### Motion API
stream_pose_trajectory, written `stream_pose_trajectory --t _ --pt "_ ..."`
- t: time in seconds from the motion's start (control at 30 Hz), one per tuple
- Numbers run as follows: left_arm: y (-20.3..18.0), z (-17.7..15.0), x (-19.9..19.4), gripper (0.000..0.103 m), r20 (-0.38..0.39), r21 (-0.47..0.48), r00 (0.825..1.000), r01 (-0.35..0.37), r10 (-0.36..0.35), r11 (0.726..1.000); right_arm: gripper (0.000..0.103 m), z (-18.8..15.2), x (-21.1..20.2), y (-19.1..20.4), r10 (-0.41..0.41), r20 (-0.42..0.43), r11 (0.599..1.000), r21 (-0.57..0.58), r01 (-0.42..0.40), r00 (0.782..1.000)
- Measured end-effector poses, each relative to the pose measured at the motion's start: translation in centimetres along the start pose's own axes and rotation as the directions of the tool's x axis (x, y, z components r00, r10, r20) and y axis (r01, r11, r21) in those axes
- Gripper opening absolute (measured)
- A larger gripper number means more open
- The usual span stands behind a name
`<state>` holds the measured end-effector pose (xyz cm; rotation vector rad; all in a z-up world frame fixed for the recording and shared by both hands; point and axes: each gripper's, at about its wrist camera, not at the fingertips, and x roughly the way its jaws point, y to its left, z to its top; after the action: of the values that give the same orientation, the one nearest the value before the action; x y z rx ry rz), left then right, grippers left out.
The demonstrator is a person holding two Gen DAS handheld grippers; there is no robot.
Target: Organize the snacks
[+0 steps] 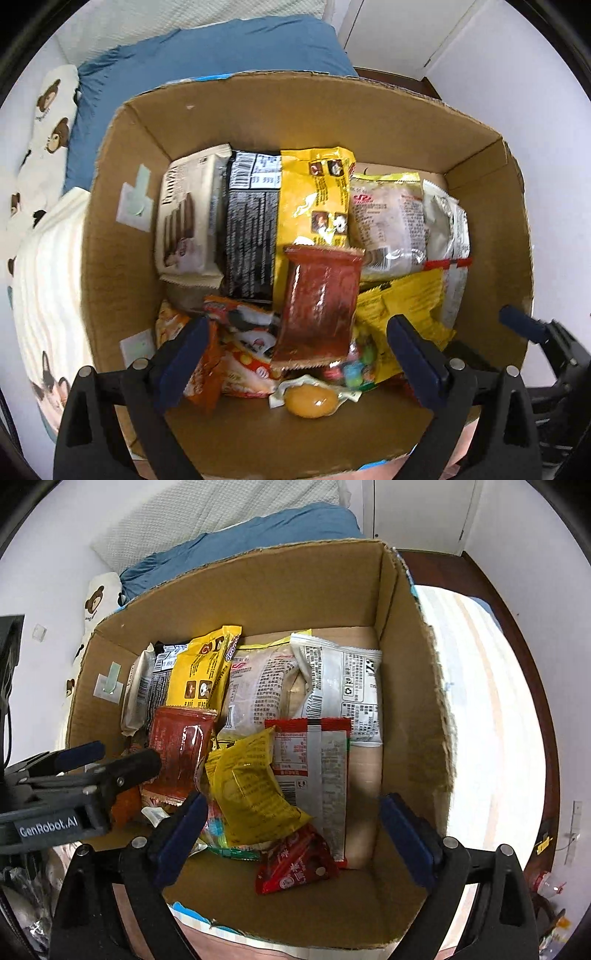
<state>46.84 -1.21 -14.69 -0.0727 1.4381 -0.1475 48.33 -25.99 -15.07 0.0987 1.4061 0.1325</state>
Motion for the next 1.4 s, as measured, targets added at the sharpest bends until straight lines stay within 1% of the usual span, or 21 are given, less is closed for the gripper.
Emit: stream_pose_trajectory --t 0.27,0.33,0.43,0.53,0.63,0.7,0.77,0.83,0.97,1.03,1.13,1.3,1.4 --pt "0.5 -2.3 -2.3 0.098 0.066 -0.017 0.997 -0.027 0.028 1.0 0.097 -1.2 -1.7 0.0 -0.01 0.037 1.0 -0.001 0.011 0.999" --pt "0.6 -3.1 -3.4 0.098 0.097 -0.021 0.995 -0.032 0.033 0.999 0.097 -1.8 -2.8 0.0 -0.019 0.055 1.0 0.0 0.019 0.998" --pt "0.2 -4.5 -5.7 0.098 0.161 -0.022 0.986 -0.046 0.048 0.999 0.097 -3.0 -4.7 0.2 -0.019 0.101 1.0 -0.011 0.02 0.995" --pt "-0.3 -6.8 -8.3 0.098 0.233 -0.018 0.97 -0.062 0.065 0.998 0.097 -4.9 -7.3 0.6 -0.015 0.162 1.0 -0.024 0.019 0.987" --pt "-0.8 -8.6 -10.2 0.098 0.282 -0.013 0.957 -0.073 0.074 0.997 0.098 -7.0 -9.9 0.9 -0.009 0.22 0.999 -0.037 0.018 0.976" --pt "-1.2 -10.5 -11.8 0.098 0.321 -0.014 0.944 -0.08 0.08 0.997 0.098 -8.3 -11.6 1.3 -0.007 0.255 0.999 -0.048 0.019 0.967" --pt "-1.6 -12.1 -13.1 0.098 0.355 -0.012 0.931 -0.083 0.082 0.997 0.098 -9.9 -13.4 1.5 0.001 0.292 0.998 -0.053 0.015 0.957" --pt "-1.8 -13.8 -14.3 0.098 0.381 -0.015 0.921 -0.08 0.08 0.997 0.101 -11.5 -15.3 1.8 0.005 0.33 0.998 -0.061 0.016 0.944" --pt "-2.1 -16.9 -16.5 0.098 0.427 -0.022 0.9 -0.085 0.086 0.996 0.101 -14.3 -18.5 2.3 0.002 0.393 0.997 -0.074 0.029 0.919" --pt "-2.4 -18.2 -17.6 0.098 0.448 -0.023 0.889 -0.099 0.099 0.995 0.102 -16.0 -20.3 2.6 0.005 0.426 0.996 -0.081 0.033 0.905" --pt "-2.7 -20.4 -19.3 0.098 0.485 -0.026 0.868 -0.113 0.111 0.993 0.102 -18.4 -22.6 2.8 0.013 0.461 0.995 -0.089 0.032 0.887" --pt "-3.2 -23.7 -21.5 0.098 0.516 -0.029 0.85 -0.106 0.106 0.994 0.102 -21.5 -25.1 3.1 0.032 0.489 0.995 -0.097 0.018 0.872" --pt "-3.8 -25.6 -22.6 0.098 0.541 -0.023 0.832 -0.127 0.119 0.992 0.102 -23.3 -26.5 3.3 0.035 0.504 0.994 -0.104 0.021 0.863"
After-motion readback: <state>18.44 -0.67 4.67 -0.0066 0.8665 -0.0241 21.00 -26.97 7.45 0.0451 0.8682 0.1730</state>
